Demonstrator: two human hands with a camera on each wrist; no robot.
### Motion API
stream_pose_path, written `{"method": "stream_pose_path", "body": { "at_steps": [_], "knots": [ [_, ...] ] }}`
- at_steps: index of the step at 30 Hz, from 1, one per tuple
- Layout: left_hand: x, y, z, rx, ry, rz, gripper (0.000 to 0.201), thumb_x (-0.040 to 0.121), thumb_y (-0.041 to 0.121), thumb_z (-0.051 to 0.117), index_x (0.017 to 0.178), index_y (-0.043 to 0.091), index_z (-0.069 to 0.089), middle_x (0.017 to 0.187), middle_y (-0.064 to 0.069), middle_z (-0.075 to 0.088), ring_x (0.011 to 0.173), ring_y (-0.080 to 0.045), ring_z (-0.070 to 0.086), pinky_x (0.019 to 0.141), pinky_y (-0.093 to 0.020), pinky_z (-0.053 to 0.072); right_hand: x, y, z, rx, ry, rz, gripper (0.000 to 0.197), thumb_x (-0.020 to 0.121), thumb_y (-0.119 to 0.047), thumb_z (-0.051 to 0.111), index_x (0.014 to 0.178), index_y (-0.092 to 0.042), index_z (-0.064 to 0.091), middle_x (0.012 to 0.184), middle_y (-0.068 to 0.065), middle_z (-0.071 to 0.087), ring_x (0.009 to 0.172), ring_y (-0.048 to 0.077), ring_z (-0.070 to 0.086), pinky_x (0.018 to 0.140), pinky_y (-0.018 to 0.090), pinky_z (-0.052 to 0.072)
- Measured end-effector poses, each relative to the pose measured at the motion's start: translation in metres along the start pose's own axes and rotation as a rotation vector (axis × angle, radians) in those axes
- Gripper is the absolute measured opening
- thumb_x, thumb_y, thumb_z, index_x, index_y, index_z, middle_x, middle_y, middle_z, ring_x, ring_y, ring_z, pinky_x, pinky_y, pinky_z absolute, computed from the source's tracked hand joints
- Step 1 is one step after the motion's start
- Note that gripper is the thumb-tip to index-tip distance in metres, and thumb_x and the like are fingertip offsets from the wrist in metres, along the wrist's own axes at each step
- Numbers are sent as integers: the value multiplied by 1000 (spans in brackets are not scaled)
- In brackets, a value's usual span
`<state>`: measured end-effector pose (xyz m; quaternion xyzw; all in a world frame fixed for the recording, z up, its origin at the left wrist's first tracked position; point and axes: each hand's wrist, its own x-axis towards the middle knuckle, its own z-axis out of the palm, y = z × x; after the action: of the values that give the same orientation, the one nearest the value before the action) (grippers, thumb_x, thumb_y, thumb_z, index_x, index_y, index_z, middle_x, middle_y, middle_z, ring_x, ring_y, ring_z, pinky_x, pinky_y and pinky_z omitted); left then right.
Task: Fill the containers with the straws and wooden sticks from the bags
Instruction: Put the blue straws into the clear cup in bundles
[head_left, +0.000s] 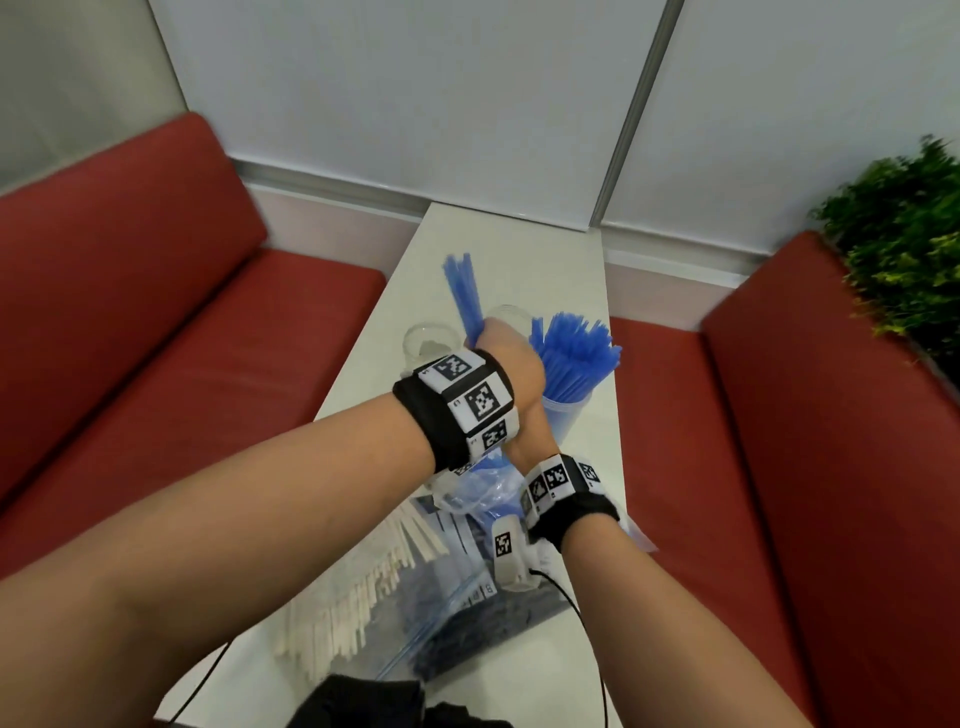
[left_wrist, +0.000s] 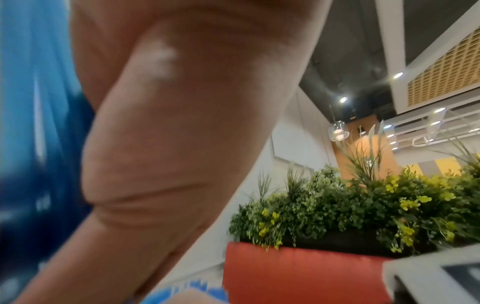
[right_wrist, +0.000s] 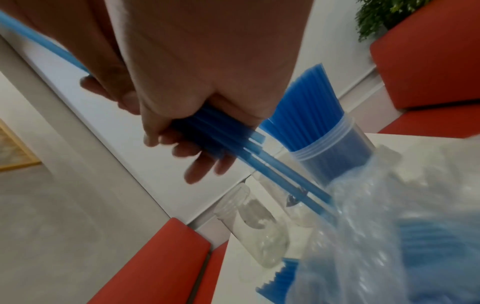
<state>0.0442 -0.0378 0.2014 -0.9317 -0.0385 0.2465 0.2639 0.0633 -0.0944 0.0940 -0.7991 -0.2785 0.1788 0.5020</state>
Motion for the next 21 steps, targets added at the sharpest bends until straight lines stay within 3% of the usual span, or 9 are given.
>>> {"method": "stream_pose_path", "body": {
  "at_steps": [2,4,6,8,10,13,16,19,21],
  "knots": [
    [-5,-11,-15,122,135,47,14,98,19,47,102,17,61,102,2,61,97,-21,59,94,-38,40,3,-5,-2,26,44,-4,22,97,2,57,113,18,59,90,21,66,90,28,67,83,32,54],
    [-25,-31,-34,-22,324,5,16,96,29,52,85,18,57,80,5,54,86,-19,57,98,-41,35,3,-13,-3,135,61,-2,23,95,-9,62,100,13,62,80,37,57,75,35,57,73,54,47],
    [-40,-54,-54,-124,599,-8,31,97,45,48,81,20,58,80,3,57,93,-22,61,108,-49,26,1,-18,-2,235,66,15,30,84,-31,67,78,-4,57,61,18,48,62,25,44,61,44,40],
    [-49,-77,-67,-224,914,-65,44,100,51,35,95,20,67,97,0,65,104,-24,60,112,-53,21,0,-17,-3,272,74,43,40,72,-50,64,67,-15,47,52,-1,44,53,17,40,57,36,36],
    [-56,-92,-70,-342,1074,-130,57,101,55,23,92,20,68,98,0,65,103,-25,59,107,-50,28,-3,-19,-5,302,84,40,40,67,-56,62,63,-20,44,50,-6,41,50,16,38,56,35,36],
    [-50,-92,-63,-587,956,-74,67,99,63,20,68,16,56,75,1,60,80,-25,60,68,-34,39,-6,-22,-11,333,87,12,36,69,-50,63,62,-21,43,51,-5,39,50,14,37,53,32,36],
    [-40,-80,-55,-625,785,-23,71,96,67,22,84,16,70,82,0,68,81,-22,63,73,-37,49,-4,-29,-15,328,78,-12,35,86,-34,68,65,-18,45,52,-4,39,49,14,37,53,32,37],
    [-38,-68,-47,-537,837,-17,68,95,69,25,81,20,71,65,5,61,68,-17,60,61,-32,45,2,-30,-17,361,77,-36,36,96,-21,66,67,-14,46,48,-7,39,46,13,37,52,32,38],
    [-36,-62,-42,-590,831,73,65,93,71,29,82,22,70,69,7,64,70,-11,60,66,-33,46,2,-31,-18,371,85,-61,35,98,-21,65,68,-12,47,47,-7,39,45,11,37,51,29,38]
  ]
}}
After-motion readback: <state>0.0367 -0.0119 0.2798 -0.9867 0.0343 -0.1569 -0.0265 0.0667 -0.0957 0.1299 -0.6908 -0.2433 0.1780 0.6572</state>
